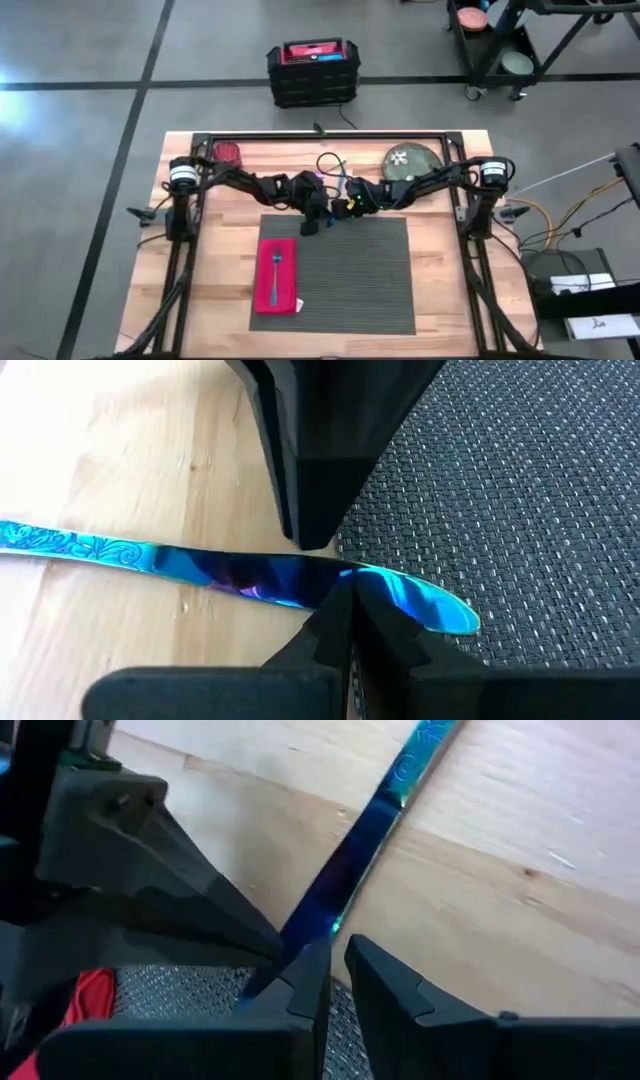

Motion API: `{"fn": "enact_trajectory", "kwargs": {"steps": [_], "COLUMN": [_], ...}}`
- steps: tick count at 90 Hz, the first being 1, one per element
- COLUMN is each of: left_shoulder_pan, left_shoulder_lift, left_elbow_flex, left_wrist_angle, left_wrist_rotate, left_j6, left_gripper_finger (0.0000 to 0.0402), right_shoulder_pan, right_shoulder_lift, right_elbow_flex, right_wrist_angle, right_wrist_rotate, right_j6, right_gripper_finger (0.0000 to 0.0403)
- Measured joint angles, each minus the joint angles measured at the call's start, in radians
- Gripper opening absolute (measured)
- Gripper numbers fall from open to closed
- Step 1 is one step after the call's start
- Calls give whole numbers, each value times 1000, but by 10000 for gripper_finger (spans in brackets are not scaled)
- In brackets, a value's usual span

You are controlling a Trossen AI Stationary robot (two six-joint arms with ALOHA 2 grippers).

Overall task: Set table place
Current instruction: Put the blue knife on the right side of the table mat

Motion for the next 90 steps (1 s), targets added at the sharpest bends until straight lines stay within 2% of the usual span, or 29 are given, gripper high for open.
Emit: {"fn": "enact_trajectory", "kwargs": {"steps": [29, 42, 65, 90], "left_shoulder_pan": [-5, -5, 1, 5], "left_shoulder_lift": [-22, -22, -6, -18], "left_elbow_flex": [14, 13, 10, -2], "left_wrist_angle": [-40, -36, -29, -32], "left_wrist_rotate": [-2, -2, -25, -25], "left_j6": [-3, 21, 35, 39], "left_gripper_finger": [0, 0, 0, 0], "right_shoulder_pan": [3, 4, 6, 6], "right_shoulder_lift": [19, 20, 22, 23], "right_elbow_flex": [1, 0, -1, -2], "right_wrist_angle": [24, 39, 52, 55], "right_wrist_rotate": [0, -1, 0, 1], "right_j6": [12, 6, -11, -24], "right_gripper_finger": [132, 157, 166, 151]}}
